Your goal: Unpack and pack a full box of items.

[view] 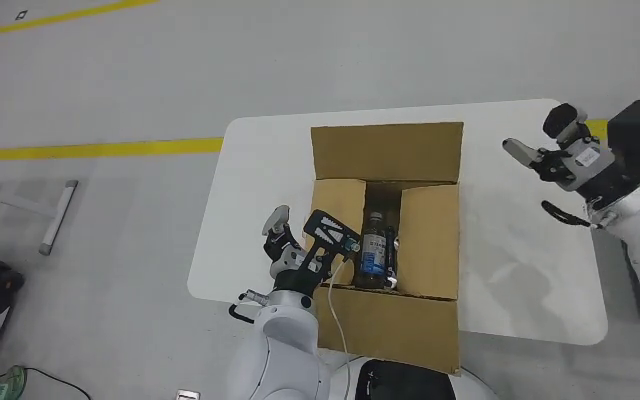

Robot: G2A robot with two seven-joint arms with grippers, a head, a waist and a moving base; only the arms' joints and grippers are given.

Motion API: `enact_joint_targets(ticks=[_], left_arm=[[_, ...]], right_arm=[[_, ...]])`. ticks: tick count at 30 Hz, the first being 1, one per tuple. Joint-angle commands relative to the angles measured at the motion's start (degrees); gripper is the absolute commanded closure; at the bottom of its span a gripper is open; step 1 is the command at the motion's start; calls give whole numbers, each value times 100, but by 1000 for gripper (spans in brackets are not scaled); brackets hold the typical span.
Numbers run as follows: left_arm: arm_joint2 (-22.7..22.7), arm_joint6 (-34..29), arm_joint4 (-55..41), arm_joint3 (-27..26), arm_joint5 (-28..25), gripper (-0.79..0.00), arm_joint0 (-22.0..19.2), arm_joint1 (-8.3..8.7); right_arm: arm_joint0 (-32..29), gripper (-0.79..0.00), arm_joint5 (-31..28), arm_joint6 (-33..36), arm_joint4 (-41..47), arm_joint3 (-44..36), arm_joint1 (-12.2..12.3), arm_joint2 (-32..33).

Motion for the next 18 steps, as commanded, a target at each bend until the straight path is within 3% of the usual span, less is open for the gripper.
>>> enact_joint_targets(ticks=[1, 5, 10, 18], left_arm=[[0, 0, 0, 0, 0, -785, 0, 0], [0, 0, 0, 0, 0, -785, 0, 0], [0, 0, 0, 0, 0, -785, 0, 0], [169, 210, 25, 157, 151, -785, 18, 4]], right_arm=[[-735, 0, 103, -391, -482, -379, -25, 206], [-1885, 0, 417, -1000, -1325, -889, -97, 417], [-2958, 0, 566, -1850, -1705, -1138, -199, 563], [-3445, 0, 338, -2269, -1570, -1104, -279, 893]])
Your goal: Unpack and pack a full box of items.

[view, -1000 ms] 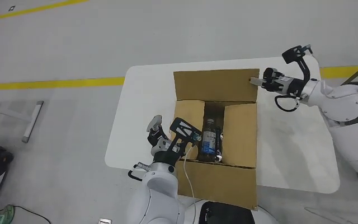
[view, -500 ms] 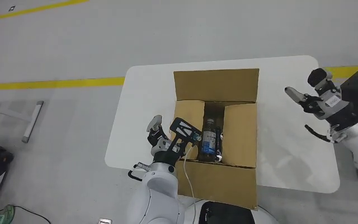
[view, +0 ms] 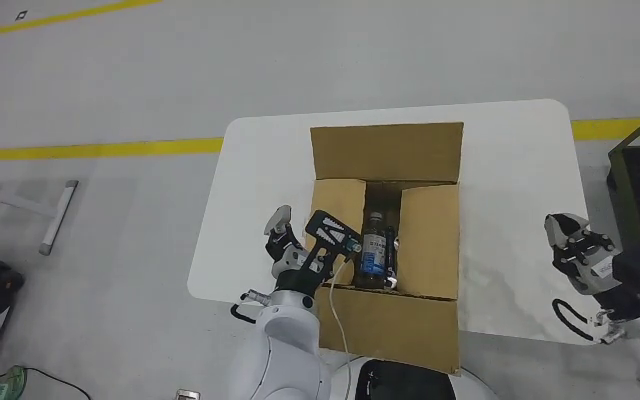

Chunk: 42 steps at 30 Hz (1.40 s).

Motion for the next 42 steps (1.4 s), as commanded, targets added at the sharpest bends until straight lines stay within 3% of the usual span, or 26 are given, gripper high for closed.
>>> enact_joint_targets(ticks=[1, 11, 24, 30, 38, 40, 41, 42], left_arm=[[183, 14, -17, 94, 69, -785, -35, -12], [909, -792, -874, 1137, 518, -785, -672, -230], [913, -831, -894, 1179, 520, -785, -700, -237], [884, -839, -784, 1754, 923, -785, -727, -260], [969, -1409, -295, 2520, 1411, -779, -1209, -368], [973, -1511, -85, 2708, 1532, -727, -1279, -385], [981, -1532, -5, 2776, 1584, -637, -1305, -393], [980, -1558, 47, 2820, 1618, -416, -1316, -398]], right_arm=[[-30, 0, -51, -27, 7, -8, -13, 60], [-113, 0, -317, -64, 55, -26, -76, 197], [-114, 0, -461, -64, 43, 83, -156, 212], [-66, 0, -542, 9, 22, 56, -188, 187], [-1, 0, -610, 121, -29, -40, -224, 156], [30, 0, -624, 147, -45, -55, -232, 133], [44, 0, -635, 158, -45, -62, -236, 122], [54, 0, -641, 162, -50, -72, -239, 119]])
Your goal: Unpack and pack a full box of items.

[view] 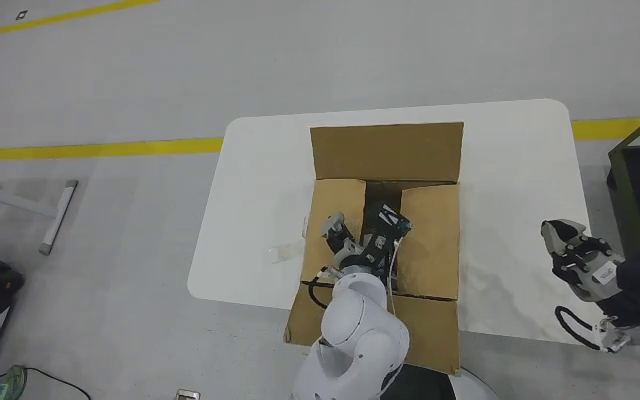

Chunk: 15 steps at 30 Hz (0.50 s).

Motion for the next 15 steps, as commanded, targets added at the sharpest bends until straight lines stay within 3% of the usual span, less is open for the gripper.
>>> enact_joint_targets(ticks=[1, 2, 3, 4, 15], left_arm=[[8, -52, 143, 115, 85, -345, -29, -16], [1, -73, 164, 142, 131, -265, -28, -24], [-4, -94, 158, 156, 144, -55, -25, -30], [-16, -100, 143, 157, 155, 0, -26, -41], [-329, -311, -731, -204, 289, 0, 101, -138]], right_arm=[[22, 0, -12, 18, -6, -18, -8, -14], [27, 0, -14, 33, -12, -30, -13, -20], [32, 0, -17, 32, -15, -40, -16, -22], [39, 0, -15, 38, -21, -45, -23, -30], [177, 0, -71, 170, -56, -39, -64, -138]])
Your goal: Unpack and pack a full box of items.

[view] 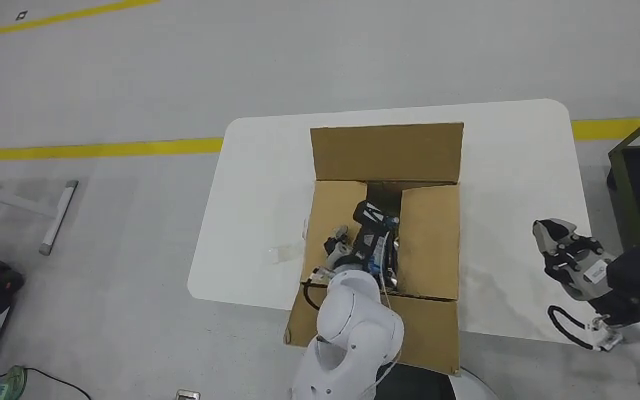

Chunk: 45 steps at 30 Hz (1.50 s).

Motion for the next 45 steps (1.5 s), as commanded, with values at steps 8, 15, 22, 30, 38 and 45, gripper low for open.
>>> enact_joint_targets(ticks=[8, 15, 22, 30, 38, 45], left_arm=[[-288, -249, -1136, -619, 333, -240, -19, -102], [-549, -114, -1734, -1041, 454, -785, -3, -123], [-792, 2, -1331, -1368, 249, -785, 94, -67], [-1291, 190, -818, -1614, 147, -785, 189, 4], [-1789, 265, -583, -1539, -4, -785, 130, 54], [-2141, 235, -700, -1285, -137, -785, -86, 76]], right_arm=[[222, 0, -233, 451, 63, -119, -5, -184], [721, 0, -352, 1167, 131, -105, 18, -536], [1131, 0, -261, 1564, 214, 59, 12, -945], [1393, 0, -196, 1764, 232, 170, -2, -1231], [1639, 0, -128, 2057, 324, 347, -13, -1491], [1820, 0, -44, 2285, 323, 479, -20, -1647]])
